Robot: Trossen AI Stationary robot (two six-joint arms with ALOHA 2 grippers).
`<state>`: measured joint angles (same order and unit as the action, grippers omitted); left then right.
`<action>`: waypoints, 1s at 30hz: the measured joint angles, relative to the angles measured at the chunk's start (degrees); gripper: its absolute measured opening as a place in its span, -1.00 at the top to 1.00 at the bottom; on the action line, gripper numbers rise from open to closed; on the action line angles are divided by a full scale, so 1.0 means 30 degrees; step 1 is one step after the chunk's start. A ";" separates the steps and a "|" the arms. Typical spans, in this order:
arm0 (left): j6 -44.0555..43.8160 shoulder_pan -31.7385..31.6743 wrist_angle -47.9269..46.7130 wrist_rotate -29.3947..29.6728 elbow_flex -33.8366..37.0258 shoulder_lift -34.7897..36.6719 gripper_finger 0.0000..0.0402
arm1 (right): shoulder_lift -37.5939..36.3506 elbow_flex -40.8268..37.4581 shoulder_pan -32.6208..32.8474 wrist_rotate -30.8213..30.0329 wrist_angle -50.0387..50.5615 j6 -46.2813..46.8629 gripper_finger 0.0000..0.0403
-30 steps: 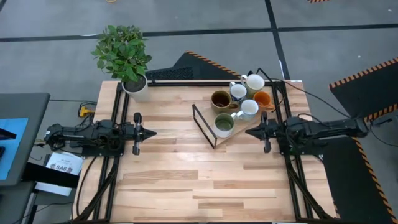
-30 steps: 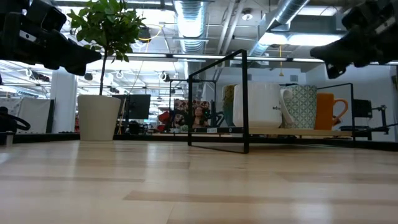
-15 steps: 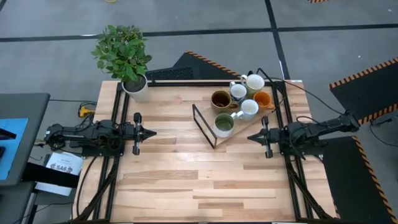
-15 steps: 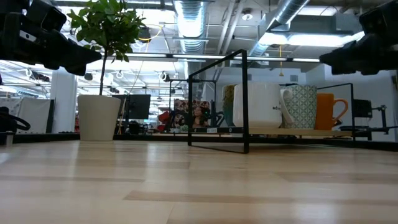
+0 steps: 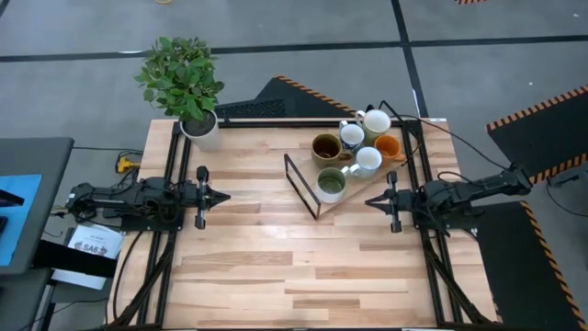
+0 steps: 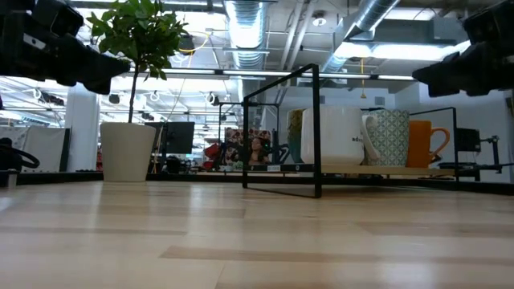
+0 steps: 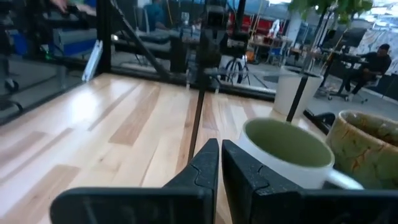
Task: Place coffee mugs
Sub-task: Return to Home Position
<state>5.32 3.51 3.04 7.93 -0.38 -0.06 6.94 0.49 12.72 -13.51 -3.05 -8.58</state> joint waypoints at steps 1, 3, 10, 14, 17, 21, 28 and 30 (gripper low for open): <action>0.0001 0.0005 0.0167 -0.0010 0.0003 0.0015 1.00 | -0.0192 0.0000 0.0021 0.0010 0.0008 -0.0006 0.77; 0.0000 0.0007 0.0004 -0.0002 0.0000 0.0006 1.00 | -0.1060 -0.0012 0.0005 0.0105 0.0027 0.0000 0.77; 0.0000 -0.0021 -0.0034 -0.0031 0.0000 -0.0004 1.00 | -0.2282 -0.0029 -0.0736 0.0033 -0.1017 0.0037 0.76; 0.0000 -0.0029 -0.0041 -0.0058 0.0003 -0.0004 1.00 | -0.2269 -0.0029 -0.1150 0.0025 -0.0627 0.0047 0.76; 0.0000 -0.0036 -0.0041 -0.0062 0.0000 -0.0004 1.00 | -0.2270 -0.0036 -0.1220 0.0034 -0.0195 0.0044 0.76; 0.0000 -0.0036 -0.0030 -0.0054 0.0007 -0.0004 1.00 | -0.2264 -0.0044 -0.1274 0.0040 -0.0123 0.0044 0.76; 0.0000 -0.0036 -0.0015 -0.0040 0.0000 -0.0136 1.00 | -0.2119 -0.0044 -0.1270 0.0044 -0.0051 0.0002 0.76; 0.0000 -0.0036 0.0002 -0.0040 0.0007 -0.0136 1.00 | -0.2060 -0.0044 -0.1270 0.0045 -0.0040 -0.0007 0.76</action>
<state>5.32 3.40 3.05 7.81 -0.36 -0.47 0.75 0.36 8.91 -13.37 -3.17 -8.60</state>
